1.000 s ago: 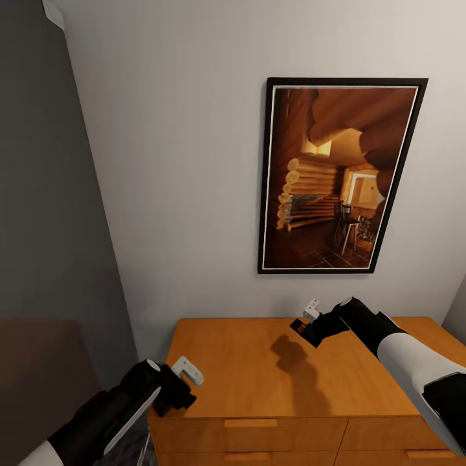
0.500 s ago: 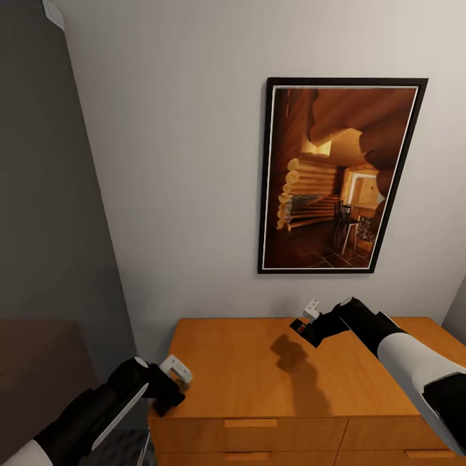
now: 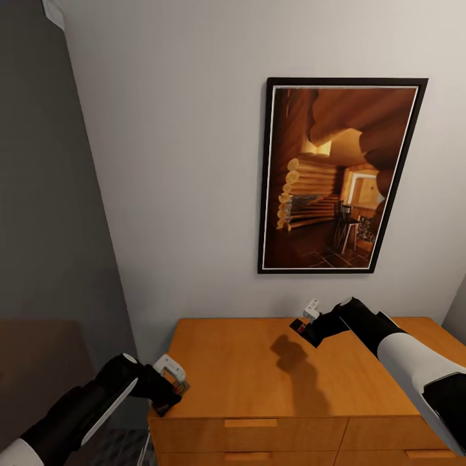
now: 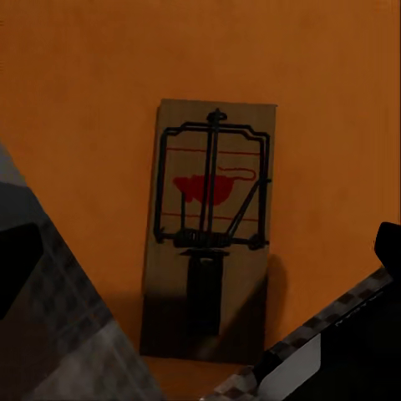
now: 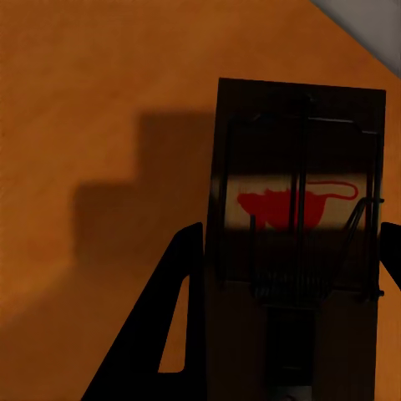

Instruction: Take the four mousetraps from the cabinet in the bathroom and place them on the bathroom floor. Make sure all four end up on the same floor surface, and ensure that at least two of them are either under or directly next to the same bathroom sink.

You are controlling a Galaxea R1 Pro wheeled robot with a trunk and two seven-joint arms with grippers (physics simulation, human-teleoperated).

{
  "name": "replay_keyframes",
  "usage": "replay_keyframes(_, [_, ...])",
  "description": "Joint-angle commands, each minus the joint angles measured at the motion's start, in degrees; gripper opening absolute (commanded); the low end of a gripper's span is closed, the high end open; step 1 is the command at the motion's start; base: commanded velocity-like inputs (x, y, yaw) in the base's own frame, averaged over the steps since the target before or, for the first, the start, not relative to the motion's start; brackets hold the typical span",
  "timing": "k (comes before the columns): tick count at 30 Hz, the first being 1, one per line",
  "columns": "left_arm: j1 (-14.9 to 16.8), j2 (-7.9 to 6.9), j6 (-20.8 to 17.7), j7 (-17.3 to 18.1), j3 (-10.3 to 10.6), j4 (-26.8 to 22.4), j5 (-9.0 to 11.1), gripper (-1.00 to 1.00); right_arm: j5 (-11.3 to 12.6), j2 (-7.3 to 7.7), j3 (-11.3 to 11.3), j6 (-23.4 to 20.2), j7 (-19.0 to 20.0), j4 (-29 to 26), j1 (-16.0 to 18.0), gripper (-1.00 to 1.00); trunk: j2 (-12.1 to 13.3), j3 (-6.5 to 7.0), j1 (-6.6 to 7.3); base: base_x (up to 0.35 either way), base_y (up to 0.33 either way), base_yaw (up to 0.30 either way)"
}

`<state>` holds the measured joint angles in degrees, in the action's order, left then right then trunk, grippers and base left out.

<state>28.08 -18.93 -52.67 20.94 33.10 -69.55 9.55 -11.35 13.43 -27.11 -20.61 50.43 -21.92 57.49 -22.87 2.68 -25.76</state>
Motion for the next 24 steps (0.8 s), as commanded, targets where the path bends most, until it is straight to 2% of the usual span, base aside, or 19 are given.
replay_keyframes(1, [0.05,0.01,-0.18,-0.19,0.04,-0.06,0.47,1.0,-0.24,0.02,0.05,-0.4,0.46,-0.14,-0.01,-1.0,-0.05,-0.03,-0.03,0.0,0.0,0.0])
replay_keyframes(9, [0.05,0.32,1.12,0.23,-0.29,-0.59,0.57,1.0,-0.23,0.02,0.07,-0.4,0.47,-0.14,-0.01,-1.0,-0.05,-0.03,-0.03,0.0,0.0,0.0])
replay_keyframes(12, [0.05,-0.1,1.3,0.36,-1.35,-0.66,0.6,1.0,-0.2,-0.01,0.07,-0.4,0.48,-0.14,-0.01,-1.0,-0.05,-0.03,-0.03,0.0,0.0,0.0])
replay_keyframes(15, [0.05,-0.22,1.44,0.53,-3.94,-0.67,0.63,1.0,-0.23,-0.08,0.05,-0.4,0.48,-0.14,-0.01,-1.0,-0.05,-0.03,-0.03,0.0,0.0,0.0])
replay_keyframes(17, [0.05,-0.02,1.65,0.61,-4.81,-0.64,0.68,1.0,-0.24,-0.3,0.05,-0.4,0.47,-0.14,-0.01,-1.0,-0.05,-0.03,-0.03,0.0,0.0,0.0])
replay_keyframes(24, [0.05,0.3,2.09,0.68,-5.56,-0.64,0.73,1.0,-0.23,-0.73,0.07,-0.4,0.46,-0.14,-0.02,-1.0,-0.05,-0.03,-0.03,0.0,0.0,0.0])
